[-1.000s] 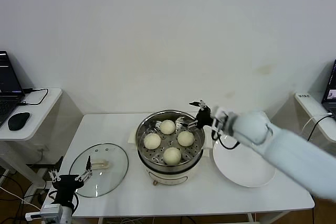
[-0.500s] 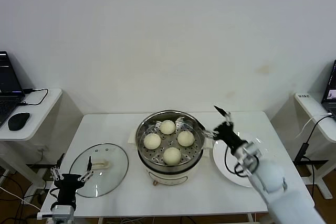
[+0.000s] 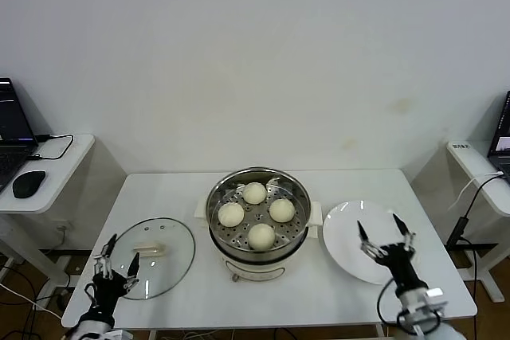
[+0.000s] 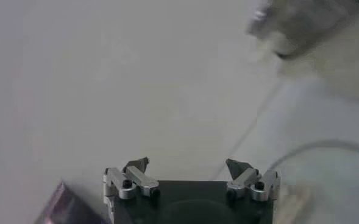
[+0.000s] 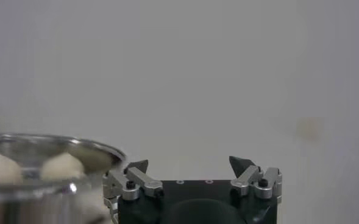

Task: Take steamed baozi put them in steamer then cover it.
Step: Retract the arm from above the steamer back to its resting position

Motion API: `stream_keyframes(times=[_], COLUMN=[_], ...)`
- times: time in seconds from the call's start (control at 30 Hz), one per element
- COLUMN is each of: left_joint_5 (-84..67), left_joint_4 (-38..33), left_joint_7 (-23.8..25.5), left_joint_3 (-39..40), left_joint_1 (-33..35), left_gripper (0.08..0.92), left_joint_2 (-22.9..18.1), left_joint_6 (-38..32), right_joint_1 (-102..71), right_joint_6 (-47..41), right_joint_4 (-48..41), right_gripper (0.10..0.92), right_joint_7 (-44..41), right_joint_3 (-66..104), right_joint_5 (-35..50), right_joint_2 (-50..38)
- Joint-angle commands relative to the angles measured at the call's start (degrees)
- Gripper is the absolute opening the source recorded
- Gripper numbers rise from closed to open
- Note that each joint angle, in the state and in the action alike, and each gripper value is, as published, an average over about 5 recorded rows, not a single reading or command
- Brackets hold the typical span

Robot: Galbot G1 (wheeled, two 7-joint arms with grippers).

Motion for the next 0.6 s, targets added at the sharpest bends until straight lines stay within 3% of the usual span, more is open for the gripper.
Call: stream_keyframes(times=[0.03,0.6], left_joint_5=[22.56,19.53], left_joint_4=[9.23,20.06], left_joint_7=[1.73,1.34], left_joint_3=[1.23,6.50], left_joint_1=[-4.01,-16.22], left_gripper=[0.823,0.823], left_joint_2=[2.47,4.65], left_joint_6=[-0.89,-1.07], right_joint_1=[-9.28,-9.71], right_joint_6=[2.89,3.36], right_joint_4=[0.33,-1.05], right_gripper=[0.823,0.823], right_joint_7=[0.96,0.88], right_joint_3=[10.16,10.47], right_joint_5=[-1.89,-3.89], right_joint_2=[7.77,10.32])
